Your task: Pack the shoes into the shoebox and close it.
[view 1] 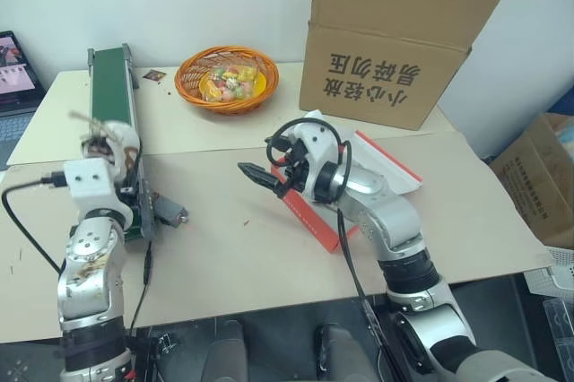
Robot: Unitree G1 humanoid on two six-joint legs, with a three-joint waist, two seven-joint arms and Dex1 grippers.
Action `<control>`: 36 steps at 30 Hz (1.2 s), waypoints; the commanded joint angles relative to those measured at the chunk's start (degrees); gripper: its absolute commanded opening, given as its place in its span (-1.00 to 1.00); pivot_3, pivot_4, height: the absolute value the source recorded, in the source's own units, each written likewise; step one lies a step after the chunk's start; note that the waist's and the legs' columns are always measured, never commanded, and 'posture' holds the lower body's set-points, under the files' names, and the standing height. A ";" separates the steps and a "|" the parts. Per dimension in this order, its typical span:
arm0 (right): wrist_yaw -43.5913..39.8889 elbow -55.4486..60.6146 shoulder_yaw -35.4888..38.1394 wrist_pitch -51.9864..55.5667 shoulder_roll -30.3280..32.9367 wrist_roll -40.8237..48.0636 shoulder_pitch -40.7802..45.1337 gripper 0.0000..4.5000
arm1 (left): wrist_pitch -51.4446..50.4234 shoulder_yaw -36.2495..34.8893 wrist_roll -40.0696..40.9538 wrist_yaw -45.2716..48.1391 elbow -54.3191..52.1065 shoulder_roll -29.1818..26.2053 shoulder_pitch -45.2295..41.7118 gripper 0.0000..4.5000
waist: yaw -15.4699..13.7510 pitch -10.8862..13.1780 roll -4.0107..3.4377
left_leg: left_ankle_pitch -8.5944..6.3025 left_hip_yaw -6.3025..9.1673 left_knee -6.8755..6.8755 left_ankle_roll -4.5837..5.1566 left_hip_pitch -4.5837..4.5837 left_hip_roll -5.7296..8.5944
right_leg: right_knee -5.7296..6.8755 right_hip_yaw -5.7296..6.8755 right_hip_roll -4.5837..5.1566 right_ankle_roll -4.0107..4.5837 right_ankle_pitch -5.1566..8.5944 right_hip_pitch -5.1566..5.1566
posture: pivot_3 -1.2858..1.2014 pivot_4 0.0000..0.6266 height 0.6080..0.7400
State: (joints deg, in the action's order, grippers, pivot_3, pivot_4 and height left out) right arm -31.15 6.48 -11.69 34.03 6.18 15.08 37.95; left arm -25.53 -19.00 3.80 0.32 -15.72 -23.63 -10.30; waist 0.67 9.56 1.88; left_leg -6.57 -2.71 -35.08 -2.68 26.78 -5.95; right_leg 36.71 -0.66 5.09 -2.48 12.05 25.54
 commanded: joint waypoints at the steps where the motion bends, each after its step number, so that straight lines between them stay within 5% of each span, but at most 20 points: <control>1: 1.80 0.73 5.45 1.61 -2.85 5.16 2.79 1.00 | 12.26 6.71 -9.16 -1.07 -4.46 -1.74 2.10 0.02 | 0.01 0.00 0.00 | 0.00 -0.02 0.02 0.00 -0.01 0.00 | 0.00 -0.01 0.01 0.00 0.00 0.01 | 0.03 -0.52 0.70; 7: 10.99 -6.45 28.70 16.71 -11.54 33.01 10.57 1.00 | 20.26 15.80 -11.14 4.59 -6.00 -0.93 4.73 0.02 | -0.08 0.00 -0.01 | 0.00 -0.10 0.07 -0.01 -0.01 -0.05 | 0.05 0.00 0.03 0.05 -0.05 0.10 | 0.03 -0.52 0.70; 11: 14.21 -12.99 35.89 21.26 -10.79 44.22 13.19 1.00 | 22.16 17.45 -11.65 6.27 -5.15 -0.64 3.84 0.02 | 0.02 0.00 -0.01 | 0.00 -0.12 0.07 0.00 0.20 -0.05 | 0.01 0.00 0.05 0.02 -0.07 0.24 | 0.03 -0.52 0.70; 24: 12.65 -18.46 33.31 23.25 -6.89 45.27 14.67 1.00 | 25.24 21.85 -9.19 14.61 -3.90 0.33 -6.34 0.02 | 0.12 0.01 -0.02 | 0.29 -0.07 -0.01 0.46 0.46 -0.04 | 0.08 -0.05 -0.01 -0.14 -0.14 0.47 | 0.03 -0.52 0.70; 36: 13.28 -17.12 29.65 23.62 -8.69 44.66 14.50 1.00 | 24.11 24.04 -7.63 18.67 -4.04 3.65 -6.98 0.02 | 0.13 0.01 -0.02 | 0.31 -0.06 -0.04 0.49 0.47 -0.04 | 0.11 -0.07 -0.03 -0.15 -0.14 0.48 | 0.03 -0.52 0.70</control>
State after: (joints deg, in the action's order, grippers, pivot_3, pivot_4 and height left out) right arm -17.26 -13.04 20.78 57.37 -0.96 58.78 50.98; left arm -2.81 2.52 -5.01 16.87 -17.03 -20.61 -16.81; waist 0.80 9.57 1.86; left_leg -6.26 -2.77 -35.11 -2.18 27.25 -5.98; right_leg 36.82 -0.73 5.06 -2.63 11.91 26.02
